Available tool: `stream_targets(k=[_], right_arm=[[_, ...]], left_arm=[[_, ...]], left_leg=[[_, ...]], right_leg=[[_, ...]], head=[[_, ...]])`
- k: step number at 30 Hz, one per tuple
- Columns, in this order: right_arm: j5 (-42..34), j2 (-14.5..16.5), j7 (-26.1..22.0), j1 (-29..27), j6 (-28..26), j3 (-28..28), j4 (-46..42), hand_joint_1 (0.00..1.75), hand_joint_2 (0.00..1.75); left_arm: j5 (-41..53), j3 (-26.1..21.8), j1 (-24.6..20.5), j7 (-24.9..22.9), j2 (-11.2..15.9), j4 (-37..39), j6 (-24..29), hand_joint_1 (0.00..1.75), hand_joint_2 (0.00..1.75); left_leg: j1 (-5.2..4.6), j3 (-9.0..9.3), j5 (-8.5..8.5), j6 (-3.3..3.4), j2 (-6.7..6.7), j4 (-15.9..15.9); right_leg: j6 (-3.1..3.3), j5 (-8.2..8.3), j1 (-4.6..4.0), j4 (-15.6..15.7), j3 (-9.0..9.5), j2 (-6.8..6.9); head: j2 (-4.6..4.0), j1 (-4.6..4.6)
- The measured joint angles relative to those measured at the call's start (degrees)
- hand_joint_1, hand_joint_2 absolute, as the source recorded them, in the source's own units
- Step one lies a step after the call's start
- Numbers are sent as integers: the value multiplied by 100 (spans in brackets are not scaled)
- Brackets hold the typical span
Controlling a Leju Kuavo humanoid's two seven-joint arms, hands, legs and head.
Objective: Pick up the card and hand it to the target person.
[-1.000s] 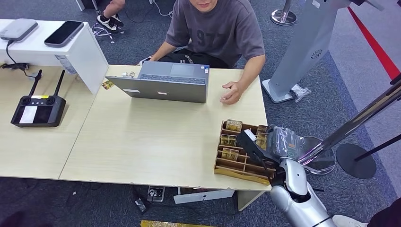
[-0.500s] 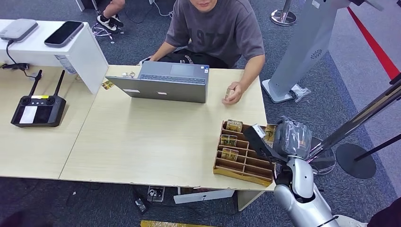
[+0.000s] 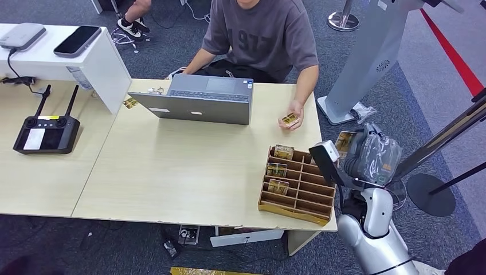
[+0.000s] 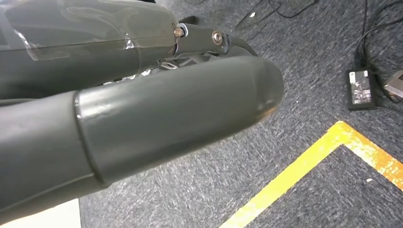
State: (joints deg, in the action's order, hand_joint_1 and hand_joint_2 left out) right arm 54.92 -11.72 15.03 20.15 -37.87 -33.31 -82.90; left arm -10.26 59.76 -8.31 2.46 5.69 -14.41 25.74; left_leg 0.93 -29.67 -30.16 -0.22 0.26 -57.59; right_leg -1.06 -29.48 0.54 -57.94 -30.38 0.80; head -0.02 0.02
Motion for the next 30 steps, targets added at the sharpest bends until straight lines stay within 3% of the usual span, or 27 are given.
stream_targets(k=[6,23,30], right_arm=[[-39,196,-91,447,42,20,139,166,175],[-41,362,-128,568,31,31,417,165,175],[-116,567,-188,1016,60,-6,807,167,175]], left_arm=[[87,2,-98,-56,-13,-3,-48,0,0],[111,3,-120,-69,-19,-3,-64,0,0],[246,12,-234,-195,-52,-10,-207,0,0]], left_leg=[[1,1,3,-2,-1,0],[0,-1,2,-2,-2,0],[1,-1,3,-2,-3,0]], right_leg=[[0,1,-1,-2,1,1],[0,0,0,-2,0,1],[0,0,0,-3,0,2]], head=[[1,-1],[0,0],[1,0]])
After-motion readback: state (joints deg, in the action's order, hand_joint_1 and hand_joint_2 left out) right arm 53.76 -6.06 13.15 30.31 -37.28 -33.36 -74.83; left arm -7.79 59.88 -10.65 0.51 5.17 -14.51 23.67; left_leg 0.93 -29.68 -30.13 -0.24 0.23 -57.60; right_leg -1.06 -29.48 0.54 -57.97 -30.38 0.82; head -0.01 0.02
